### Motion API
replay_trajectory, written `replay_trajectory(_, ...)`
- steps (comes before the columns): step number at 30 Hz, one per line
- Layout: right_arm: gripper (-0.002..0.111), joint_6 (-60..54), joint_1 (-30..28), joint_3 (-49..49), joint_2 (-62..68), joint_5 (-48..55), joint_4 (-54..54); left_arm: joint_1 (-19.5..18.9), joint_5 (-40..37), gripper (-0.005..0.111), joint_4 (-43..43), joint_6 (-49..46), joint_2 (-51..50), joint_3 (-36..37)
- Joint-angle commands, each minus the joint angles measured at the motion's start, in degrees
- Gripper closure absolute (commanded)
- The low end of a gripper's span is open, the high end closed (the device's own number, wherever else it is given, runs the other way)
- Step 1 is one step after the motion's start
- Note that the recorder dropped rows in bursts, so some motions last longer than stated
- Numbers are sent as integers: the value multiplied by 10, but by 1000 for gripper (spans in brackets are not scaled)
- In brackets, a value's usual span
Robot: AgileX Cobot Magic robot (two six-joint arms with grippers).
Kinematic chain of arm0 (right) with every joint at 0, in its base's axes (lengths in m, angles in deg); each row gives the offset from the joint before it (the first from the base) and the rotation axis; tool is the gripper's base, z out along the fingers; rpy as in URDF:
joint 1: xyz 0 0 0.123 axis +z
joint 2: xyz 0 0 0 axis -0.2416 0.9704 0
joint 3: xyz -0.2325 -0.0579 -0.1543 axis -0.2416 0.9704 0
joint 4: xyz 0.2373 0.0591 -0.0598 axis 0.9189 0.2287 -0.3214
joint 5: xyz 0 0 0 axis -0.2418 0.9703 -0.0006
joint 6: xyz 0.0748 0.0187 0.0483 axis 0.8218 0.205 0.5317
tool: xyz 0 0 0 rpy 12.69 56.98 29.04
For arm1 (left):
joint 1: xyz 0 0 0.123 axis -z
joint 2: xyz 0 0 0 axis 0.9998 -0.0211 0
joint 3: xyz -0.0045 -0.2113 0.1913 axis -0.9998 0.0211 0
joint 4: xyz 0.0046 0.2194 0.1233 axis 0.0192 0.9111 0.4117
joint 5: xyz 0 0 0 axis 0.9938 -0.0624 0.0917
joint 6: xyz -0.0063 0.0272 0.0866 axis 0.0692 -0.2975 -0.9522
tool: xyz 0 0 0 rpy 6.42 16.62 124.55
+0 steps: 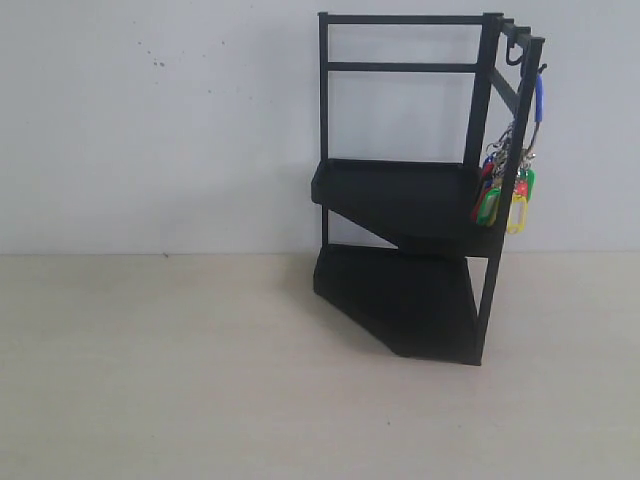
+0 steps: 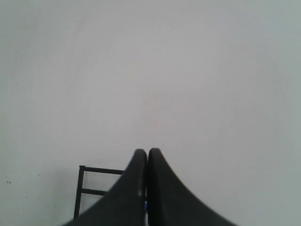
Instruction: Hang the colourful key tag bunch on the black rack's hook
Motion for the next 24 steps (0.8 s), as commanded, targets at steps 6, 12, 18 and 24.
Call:
replay_trajectory(6, 108, -156, -1, 37, 0, 3, 145, -2, 7, 102, -1, 0, -2, -1)
replay_trajectory(12, 108, -147, -1, 43, 0, 72, 146, -2, 7, 102, -1, 0, -2, -1)
replay_trajectory(18, 108, -143, -1, 43, 0, 222, 153, -2, 7, 102, -1, 0, -2, -1)
replay_trajectory(24, 108, -132, -71, 43, -42, 359, 153, -2, 7, 102, -1, 0, -2, -1)
